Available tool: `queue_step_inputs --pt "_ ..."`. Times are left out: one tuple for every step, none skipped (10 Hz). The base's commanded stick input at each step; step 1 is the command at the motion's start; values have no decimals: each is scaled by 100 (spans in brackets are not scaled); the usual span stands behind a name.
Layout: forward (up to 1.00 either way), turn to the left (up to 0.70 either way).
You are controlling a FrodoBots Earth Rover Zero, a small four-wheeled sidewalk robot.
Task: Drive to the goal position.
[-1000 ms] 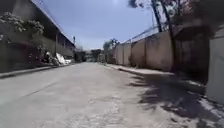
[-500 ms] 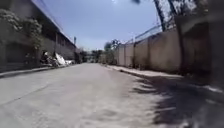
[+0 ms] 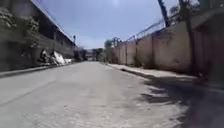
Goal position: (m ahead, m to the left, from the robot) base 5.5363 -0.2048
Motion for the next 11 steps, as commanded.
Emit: queue_step_inputs --pt "100 3" --pt "100 3" --pt "100 3" --pt "100 3" --pt "100 3" --pt "100 3" --pt "100 3" --pt "100 3" --pt "100 3" --pt "100 3" --pt "100 3"
